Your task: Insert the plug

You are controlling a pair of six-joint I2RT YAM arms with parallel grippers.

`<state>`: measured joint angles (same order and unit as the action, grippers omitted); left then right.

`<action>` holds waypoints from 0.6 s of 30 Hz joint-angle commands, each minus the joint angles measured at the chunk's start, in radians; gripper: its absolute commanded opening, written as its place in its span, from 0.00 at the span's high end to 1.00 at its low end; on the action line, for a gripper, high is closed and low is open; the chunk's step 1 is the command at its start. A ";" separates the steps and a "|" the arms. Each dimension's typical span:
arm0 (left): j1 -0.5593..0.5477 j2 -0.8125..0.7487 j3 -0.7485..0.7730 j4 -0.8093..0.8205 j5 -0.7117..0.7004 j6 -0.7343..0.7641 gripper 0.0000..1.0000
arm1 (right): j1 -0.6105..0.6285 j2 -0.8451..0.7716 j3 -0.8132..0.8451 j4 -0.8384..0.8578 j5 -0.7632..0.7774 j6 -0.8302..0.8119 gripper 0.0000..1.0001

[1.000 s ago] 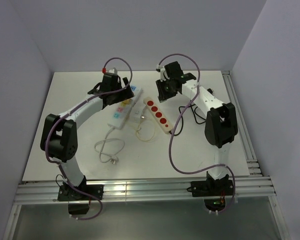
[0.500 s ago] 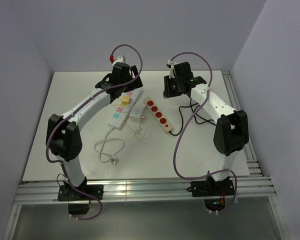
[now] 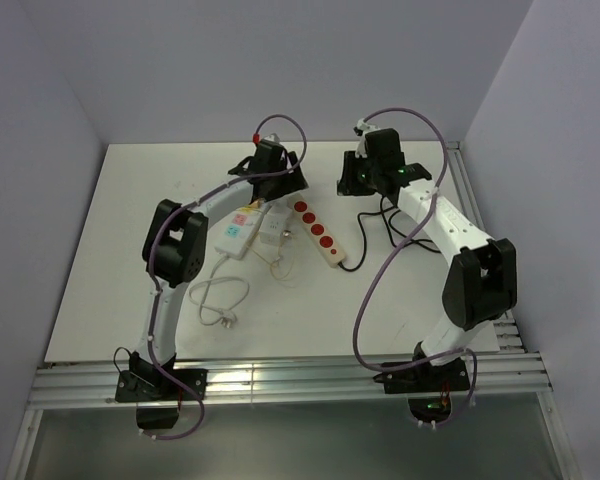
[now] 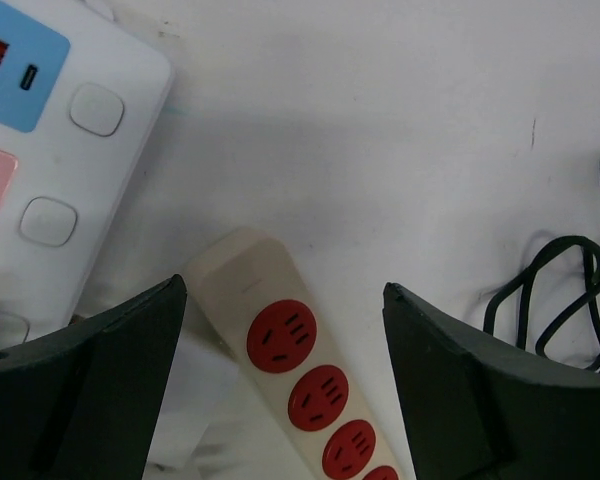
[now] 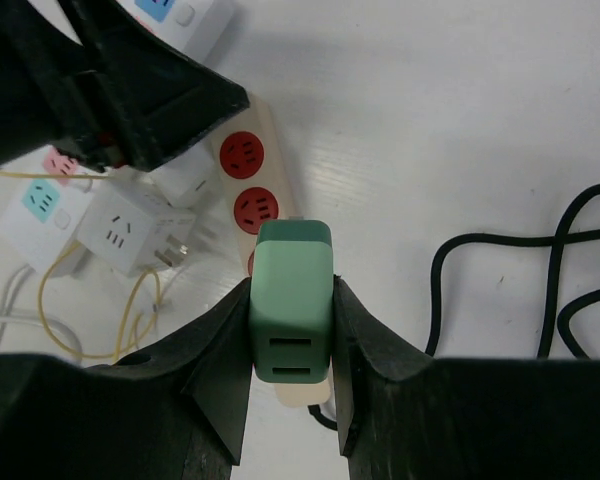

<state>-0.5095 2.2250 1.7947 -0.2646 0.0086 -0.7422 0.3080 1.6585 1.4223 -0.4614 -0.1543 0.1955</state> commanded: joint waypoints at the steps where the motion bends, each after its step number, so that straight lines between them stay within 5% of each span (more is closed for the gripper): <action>1: 0.008 0.025 0.022 0.114 0.050 -0.046 0.16 | -0.001 -0.071 -0.045 0.096 0.009 0.047 1.00; 9: 0.011 0.096 0.026 0.169 0.100 -0.080 0.21 | -0.003 -0.161 -0.181 0.158 -0.019 0.105 1.00; 15: 0.011 0.131 0.022 0.296 0.249 -0.124 0.53 | -0.003 -0.198 -0.220 0.122 -0.007 0.093 1.00; 18: 0.000 0.142 0.020 0.317 0.260 -0.129 0.55 | -0.003 -0.232 -0.204 0.078 0.042 0.075 1.00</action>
<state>-0.4873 2.3558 1.7947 -0.0414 0.1753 -0.8413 0.3077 1.5013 1.2015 -0.3756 -0.1543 0.2867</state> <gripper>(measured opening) 0.452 0.390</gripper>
